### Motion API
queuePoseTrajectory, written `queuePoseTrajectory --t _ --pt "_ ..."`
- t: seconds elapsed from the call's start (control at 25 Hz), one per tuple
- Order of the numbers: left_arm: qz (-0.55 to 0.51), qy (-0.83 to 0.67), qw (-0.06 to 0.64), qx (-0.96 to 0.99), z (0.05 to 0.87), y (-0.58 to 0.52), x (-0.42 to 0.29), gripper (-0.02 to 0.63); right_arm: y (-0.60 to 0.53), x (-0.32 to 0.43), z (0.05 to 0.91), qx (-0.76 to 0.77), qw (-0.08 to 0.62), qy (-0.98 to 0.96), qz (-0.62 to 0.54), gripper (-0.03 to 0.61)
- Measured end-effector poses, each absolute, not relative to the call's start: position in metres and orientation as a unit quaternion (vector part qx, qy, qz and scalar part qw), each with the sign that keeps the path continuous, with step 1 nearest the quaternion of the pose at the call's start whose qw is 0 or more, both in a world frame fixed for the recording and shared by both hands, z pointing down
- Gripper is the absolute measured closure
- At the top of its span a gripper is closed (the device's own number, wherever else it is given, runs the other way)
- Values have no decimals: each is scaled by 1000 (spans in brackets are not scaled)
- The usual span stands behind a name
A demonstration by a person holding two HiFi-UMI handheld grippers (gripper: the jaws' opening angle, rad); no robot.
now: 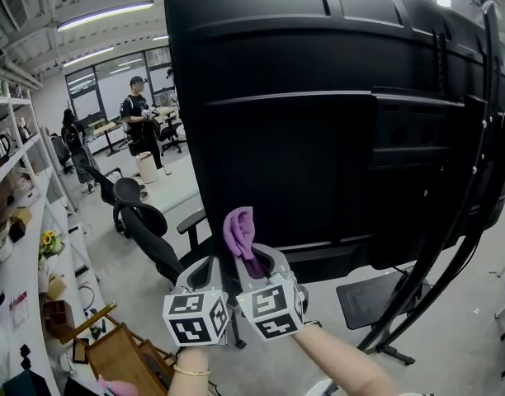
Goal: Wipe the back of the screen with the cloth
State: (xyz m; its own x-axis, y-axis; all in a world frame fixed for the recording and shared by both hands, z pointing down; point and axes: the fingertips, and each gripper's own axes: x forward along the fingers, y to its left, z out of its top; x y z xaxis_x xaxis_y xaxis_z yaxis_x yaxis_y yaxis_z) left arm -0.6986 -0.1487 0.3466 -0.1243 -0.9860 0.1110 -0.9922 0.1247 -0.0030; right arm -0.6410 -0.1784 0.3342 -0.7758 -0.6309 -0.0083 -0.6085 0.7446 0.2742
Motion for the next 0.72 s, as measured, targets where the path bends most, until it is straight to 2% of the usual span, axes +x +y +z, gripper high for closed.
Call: queuePoseTrajectory --t 0.16,0.52,0.72 --pt "34 -744 37 667 340 -146 -702 606 -170 -649 322 300 59 -935 -178 509" --pt "12 -713 52 700 322 -171 -669 606 -206 -617 270 262 221 -871 -352 509" --pt "-3 -675 85 733 276 -195 -652 606 -222 -602 197 292 224 -842 -395 509"
